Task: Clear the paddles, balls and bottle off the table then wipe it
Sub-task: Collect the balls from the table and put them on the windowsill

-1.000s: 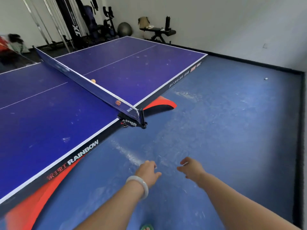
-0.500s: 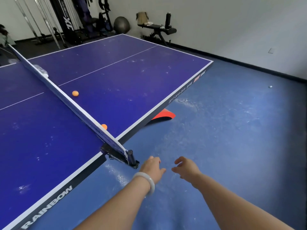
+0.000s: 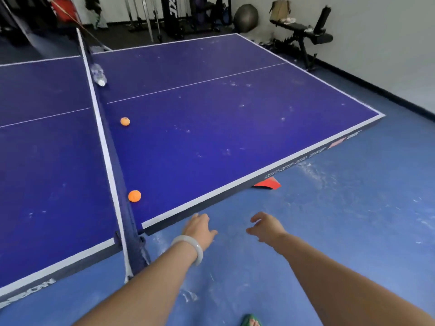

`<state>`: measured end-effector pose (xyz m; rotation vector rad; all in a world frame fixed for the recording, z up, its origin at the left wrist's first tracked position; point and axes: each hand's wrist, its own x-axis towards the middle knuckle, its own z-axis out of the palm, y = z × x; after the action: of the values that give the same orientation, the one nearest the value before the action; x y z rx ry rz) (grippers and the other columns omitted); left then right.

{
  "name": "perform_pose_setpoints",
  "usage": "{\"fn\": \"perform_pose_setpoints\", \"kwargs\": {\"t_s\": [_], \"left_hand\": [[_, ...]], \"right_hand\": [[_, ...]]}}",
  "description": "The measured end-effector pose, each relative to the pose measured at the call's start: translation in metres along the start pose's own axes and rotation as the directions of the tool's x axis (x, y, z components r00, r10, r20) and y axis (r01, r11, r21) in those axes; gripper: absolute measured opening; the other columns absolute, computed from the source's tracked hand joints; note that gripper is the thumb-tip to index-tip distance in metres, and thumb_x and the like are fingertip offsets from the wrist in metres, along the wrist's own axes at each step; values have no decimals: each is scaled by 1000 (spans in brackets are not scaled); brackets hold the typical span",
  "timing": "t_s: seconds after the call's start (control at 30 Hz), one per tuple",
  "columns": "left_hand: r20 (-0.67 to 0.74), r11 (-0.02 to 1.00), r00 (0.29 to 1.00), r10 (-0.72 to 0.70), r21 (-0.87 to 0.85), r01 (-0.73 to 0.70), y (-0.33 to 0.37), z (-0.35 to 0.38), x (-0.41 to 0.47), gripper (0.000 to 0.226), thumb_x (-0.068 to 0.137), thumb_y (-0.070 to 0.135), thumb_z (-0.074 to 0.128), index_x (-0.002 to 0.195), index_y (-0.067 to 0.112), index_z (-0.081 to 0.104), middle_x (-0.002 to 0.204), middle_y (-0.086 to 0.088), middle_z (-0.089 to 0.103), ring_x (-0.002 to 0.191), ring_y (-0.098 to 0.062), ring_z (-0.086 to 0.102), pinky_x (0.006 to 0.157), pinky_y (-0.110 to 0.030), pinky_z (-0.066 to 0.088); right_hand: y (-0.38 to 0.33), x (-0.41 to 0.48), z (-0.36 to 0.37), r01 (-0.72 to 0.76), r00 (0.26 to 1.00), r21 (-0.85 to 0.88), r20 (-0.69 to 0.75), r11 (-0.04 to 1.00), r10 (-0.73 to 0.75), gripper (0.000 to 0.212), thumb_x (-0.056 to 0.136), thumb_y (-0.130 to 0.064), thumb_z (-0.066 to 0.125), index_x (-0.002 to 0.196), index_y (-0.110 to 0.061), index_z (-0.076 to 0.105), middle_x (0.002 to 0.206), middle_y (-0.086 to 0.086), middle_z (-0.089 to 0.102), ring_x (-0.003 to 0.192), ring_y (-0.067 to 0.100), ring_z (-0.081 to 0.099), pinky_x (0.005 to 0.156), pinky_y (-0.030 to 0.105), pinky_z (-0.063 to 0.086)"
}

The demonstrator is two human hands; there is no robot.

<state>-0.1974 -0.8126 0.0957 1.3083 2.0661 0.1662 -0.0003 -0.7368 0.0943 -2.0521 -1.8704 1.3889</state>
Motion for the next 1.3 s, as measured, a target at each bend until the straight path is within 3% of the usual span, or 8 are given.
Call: {"fn": "perform_pose_setpoints", "kwargs": {"t_s": [0.13, 0.23, 0.43, 0.67, 0.87, 1.07, 1.17, 1.3], "left_hand": [[-49, 994, 994, -96, -48, 94, -1, -13, 22, 47, 95, 33, 58, 135, 12, 45, 138, -7, 41, 128, -26, 41, 103, -35, 39], [-81, 986, 983, -164, -55, 160, -13, -31, 38, 45, 95, 32, 57, 133, 12, 46, 134, -8, 43, 128, -27, 41, 103, -36, 39], [-131, 963, 957, -258, -119, 243, -41, -67, 88, 49, 96, 35, 56, 139, 14, 42, 137, -7, 38, 127, -27, 39, 104, -39, 39], [-200, 944, 929, -311, -178, 278, -61, -89, 131, 55, 96, 37, 56, 143, 16, 37, 143, -4, 34, 130, -24, 35, 106, -34, 38], [-294, 905, 860, -418, -222, 364, -80, -108, 172, 69, 94, 43, 59, 149, 15, 27, 153, -4, 24, 139, -23, 27, 111, -33, 34], [-232, 814, 786, -574, -267, 516, -97, -121, 218, 100, 89, 66, 50, 156, 15, -4, 164, -7, -8, 151, -26, -9, 123, -39, 8], [-234, 798, 763, -603, -206, 567, -101, -115, 243, 105, 85, 77, 39, 154, 20, -17, 159, -8, -27, 147, -30, -23, 121, -45, -7], [-239, 734, 694, -679, -203, 648, -99, -105, 268, 117, 75, 88, 35, 137, 27, -44, 145, -5, -51, 135, -31, -44, 115, -52, -20]], "right_hand": [[-42, 50, -7, 89, 992, -106, 100, 990, -79, 32, 85, -19, 69, 115, -15, 59, 102, 3, 58, 68, 21, 55, 65, 26, 47], [-87, 77, 10, 170, 976, -121, 162, 978, -149, 24, 83, -15, 67, 105, -17, 59, 94, 4, 61, 64, 22, 53, 63, 28, 49], [-171, 123, 43, 254, 943, -132, 253, 958, -215, 27, 82, -21, 71, 106, -20, 61, 102, 4, 63, 84, 22, 63, 83, 39, 58], [-231, 172, 68, 328, 906, -195, 343, 925, -249, 30, 87, -21, 73, 113, -18, 59, 101, 6, 65, 93, 23, 65, 86, 42, 58], [-281, 207, 92, 451, 831, -202, 450, 869, -327, 32, 89, -22, 71, 118, -18, 58, 104, 4, 64, 96, 19, 63, 86, 36, 57], [-321, 249, 111, 570, 729, -189, 566, 800, -386, 31, 91, -26, 68, 120, -20, 57, 106, -1, 61, 96, 15, 61, 87, 34, 56], [-344, 277, 120, 640, 705, -212, 545, 738, -454, 35, 92, -33, 67, 122, -20, 56, 107, -4, 59, 92, 10, 59, 75, 23, 50], [-383, 320, 131, 710, 671, -214, 495, 671, -552, 47, 92, -38, 65, 132, -21, 49, 126, -1, 50, 107, 15, 55, 88, 35, 52]]}}
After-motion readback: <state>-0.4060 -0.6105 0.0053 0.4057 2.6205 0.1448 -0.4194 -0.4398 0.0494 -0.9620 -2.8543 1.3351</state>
